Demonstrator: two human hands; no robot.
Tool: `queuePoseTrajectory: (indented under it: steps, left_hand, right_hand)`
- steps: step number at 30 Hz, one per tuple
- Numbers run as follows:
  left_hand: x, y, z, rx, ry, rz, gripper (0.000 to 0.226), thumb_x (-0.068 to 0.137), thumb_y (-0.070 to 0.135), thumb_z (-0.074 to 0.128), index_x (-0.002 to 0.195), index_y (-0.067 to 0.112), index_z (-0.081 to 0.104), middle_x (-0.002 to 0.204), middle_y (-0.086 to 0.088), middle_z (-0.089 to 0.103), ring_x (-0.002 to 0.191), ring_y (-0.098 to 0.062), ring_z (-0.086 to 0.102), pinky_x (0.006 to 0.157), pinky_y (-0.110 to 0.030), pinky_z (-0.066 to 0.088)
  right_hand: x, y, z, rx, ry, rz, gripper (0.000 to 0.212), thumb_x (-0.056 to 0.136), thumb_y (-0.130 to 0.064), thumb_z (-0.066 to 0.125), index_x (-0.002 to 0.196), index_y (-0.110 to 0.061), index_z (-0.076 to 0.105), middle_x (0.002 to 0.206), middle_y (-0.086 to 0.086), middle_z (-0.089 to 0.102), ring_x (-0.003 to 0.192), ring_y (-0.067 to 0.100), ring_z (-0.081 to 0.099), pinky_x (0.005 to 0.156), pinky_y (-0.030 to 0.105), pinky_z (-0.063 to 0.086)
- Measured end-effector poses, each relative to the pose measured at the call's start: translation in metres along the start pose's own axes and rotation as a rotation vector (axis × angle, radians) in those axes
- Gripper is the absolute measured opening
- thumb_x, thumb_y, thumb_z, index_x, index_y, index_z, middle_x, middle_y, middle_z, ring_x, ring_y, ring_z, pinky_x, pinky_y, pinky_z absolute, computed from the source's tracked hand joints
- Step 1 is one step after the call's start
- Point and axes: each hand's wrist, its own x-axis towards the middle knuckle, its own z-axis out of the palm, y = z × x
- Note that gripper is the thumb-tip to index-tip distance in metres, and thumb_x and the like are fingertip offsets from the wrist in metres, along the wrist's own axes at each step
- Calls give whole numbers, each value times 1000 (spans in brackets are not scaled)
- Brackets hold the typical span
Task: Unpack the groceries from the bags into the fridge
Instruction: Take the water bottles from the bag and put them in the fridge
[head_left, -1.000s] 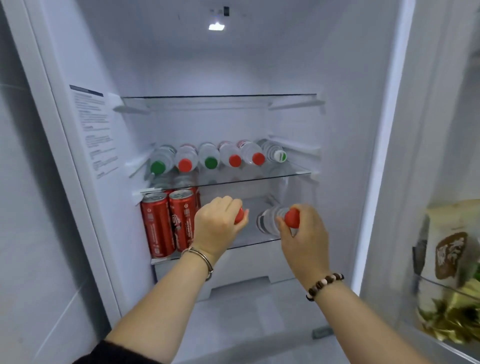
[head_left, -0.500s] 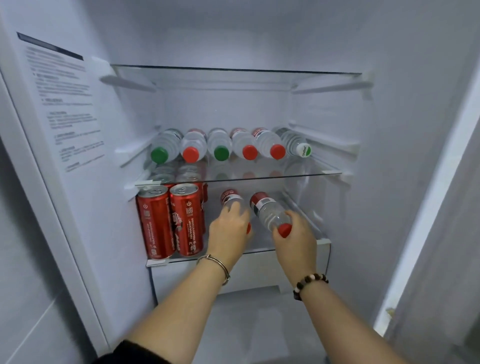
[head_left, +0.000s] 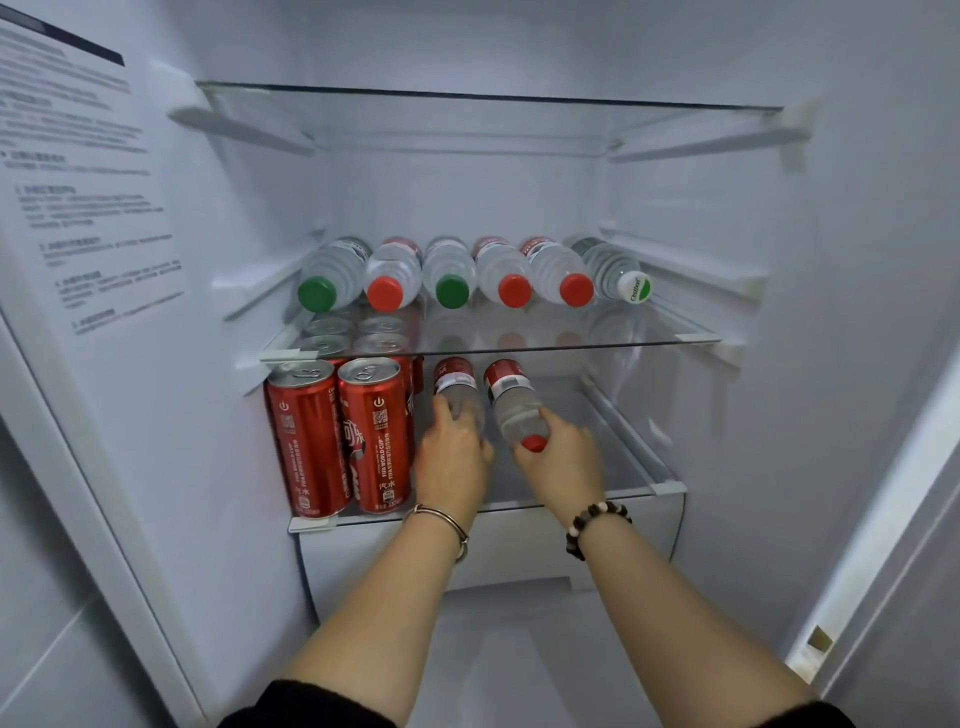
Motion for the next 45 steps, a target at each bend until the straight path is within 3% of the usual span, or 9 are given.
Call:
queuePoseTrajectory:
  steps: [4,9,13,16,19,22,31,36,45]
  left_hand:
    - [3,-5,5,-135,9,-39,47,90,23,52,134,11,46,141,-12,28,102,-35,58,85,-38,51]
    - [6,-9,7,-249,33,-85,48,91,17,50,138,8,42,143,-13,28,110,-35,54,91,-37,47]
    - [1,-8,14,-64,70,-45,49,92,16,47,140,7,37,144,-18,30,113,-36,52,89,-37,47]
    - [0,-12,20,25,91,20,52,89,9,47,139,6,37,145,-21,31,131,-39,36,105,-41,38]
    - [1,-13,20,-12,64,89,63,84,-2,44,144,5,30,153,-18,24,144,-32,15,118,-39,19]
    - [3,-13,16,-94,64,77,62,84,-6,43,144,4,31,153,-16,25,145,-27,14,119,-34,12]
    - [0,-11,10,-110,67,67,61,84,-6,43,143,2,33,153,-15,26,145,-26,14,119,-31,12]
    - [-3,-12,9,-140,112,67,59,82,-8,47,140,4,40,150,-13,33,144,-25,19,116,-27,12]
    - [-3,-13,10,-181,141,54,58,81,-12,44,138,0,42,147,-15,38,143,-27,22,118,-33,18]
  right_hand:
    - [12,-7,-2,64,-115,13,47,84,-25,63,129,-18,54,101,9,67,96,29,61,86,44,51]
    - [20,-12,-3,112,-198,-12,31,84,-28,60,114,-20,59,90,5,69,83,25,64,77,44,55]
    - [19,-14,-10,143,-269,-7,41,90,-25,59,130,-15,51,119,9,62,110,26,57,88,32,46]
    - [21,-8,-13,240,-312,0,52,93,-22,57,141,-12,40,140,7,49,128,23,45,93,23,34]
    - [20,-2,-11,325,-338,5,53,94,-20,56,143,-14,37,146,3,42,136,18,36,104,26,29]
    - [19,0,-10,375,-370,-8,55,93,-18,58,144,-15,36,148,1,39,138,16,33,108,27,26]
    - [27,2,-8,338,-431,-40,78,83,-17,70,147,-17,27,150,2,35,139,15,29,111,30,24]
    - [28,1,-5,369,-420,-28,77,83,-13,70,147,-20,28,150,2,35,139,16,29,111,33,25]
    - [27,0,-5,375,-462,-24,78,84,-11,68,148,-23,25,152,4,32,140,17,27,114,36,25]
